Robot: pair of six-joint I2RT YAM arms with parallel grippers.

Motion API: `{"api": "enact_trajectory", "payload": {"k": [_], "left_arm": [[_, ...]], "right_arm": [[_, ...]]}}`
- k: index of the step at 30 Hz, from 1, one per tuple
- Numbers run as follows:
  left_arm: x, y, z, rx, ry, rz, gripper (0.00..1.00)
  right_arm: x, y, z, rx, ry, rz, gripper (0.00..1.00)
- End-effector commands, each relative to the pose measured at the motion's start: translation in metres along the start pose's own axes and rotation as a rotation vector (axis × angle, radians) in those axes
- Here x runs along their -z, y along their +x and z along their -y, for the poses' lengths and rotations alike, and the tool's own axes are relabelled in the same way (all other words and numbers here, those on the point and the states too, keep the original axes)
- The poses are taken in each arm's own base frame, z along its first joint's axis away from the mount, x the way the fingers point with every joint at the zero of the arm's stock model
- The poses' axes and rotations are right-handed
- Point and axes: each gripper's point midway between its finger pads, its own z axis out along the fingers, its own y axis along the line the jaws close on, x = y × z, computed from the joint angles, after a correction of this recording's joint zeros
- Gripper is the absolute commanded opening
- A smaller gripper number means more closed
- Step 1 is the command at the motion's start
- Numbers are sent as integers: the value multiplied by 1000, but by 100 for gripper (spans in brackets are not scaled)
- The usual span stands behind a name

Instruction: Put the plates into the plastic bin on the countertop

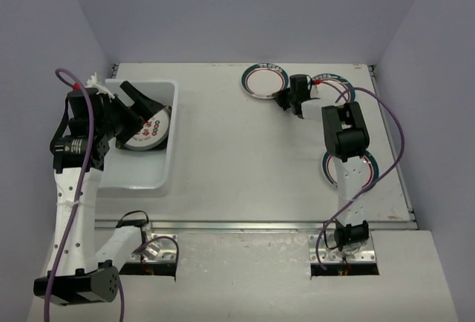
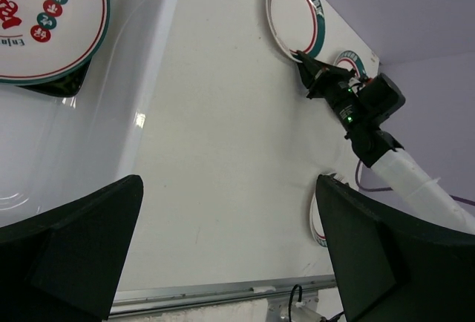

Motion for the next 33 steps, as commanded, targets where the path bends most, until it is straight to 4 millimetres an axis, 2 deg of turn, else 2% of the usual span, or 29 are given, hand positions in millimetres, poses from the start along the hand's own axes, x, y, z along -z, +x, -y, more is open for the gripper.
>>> {"api": "enact_trajectory", "payload": {"k": [1,5,7,9,10,11,13,14,16,18,19,21,22,23,24,25,26,28,30,33], "left_arm": [[-18,-1,5,-10,33,-43,100],[-38,-6,21,-14,119,-67,100],[-49,-5,28,-38,157,-101,100],[-59,0,42,-79,214,-147,100],[-64,3,44,-77,231,-169,100],[-67,10,54,-100,299,-214,100],[-78,19,60,-128,352,-271,100],[-82,23,63,-152,372,-287,100],[-87,27,66,-179,399,-309,100],[-95,34,64,-190,417,-347,96],[-98,36,63,-191,421,-357,90],[-103,39,63,-186,440,-377,70],[-104,42,65,-187,453,-390,50],[-105,47,69,-192,468,-405,23],[-105,48,71,-194,472,-410,7],[-105,47,71,-196,473,-406,0],[-105,43,73,-201,470,-390,0],[-104,29,74,-207,425,-327,0],[-111,12,55,-163,273,-247,0],[-107,-39,-17,41,3,-64,0]], "right_arm": [[82,5,-34,227,17,13,0],[139,21,-57,350,-75,-82,0],[167,41,-69,464,-142,-210,0],[200,67,-80,673,-241,-378,0],[212,76,-86,673,-270,-446,0],[234,90,-100,734,-407,-541,0],[279,117,-115,751,-611,-770,0],[294,125,-121,735,-662,-857,0],[317,134,-133,723,-734,-945,0],[339,143,-141,743,-786,-959,0],[348,146,-143,750,-803,-962,0],[358,153,-139,736,-812,-1002,0],[361,155,-137,729,-812,-1009,0],[363,156,-135,720,-808,-1003,0],[362,156,-132,715,-797,-989,0],[359,156,-128,711,-781,-977,0],[357,155,-124,707,-763,-967,9],[352,151,-119,701,-723,-926,54],[341,142,-108,688,-636,-850,98],[322,114,-79,648,-427,-715,99]]}}
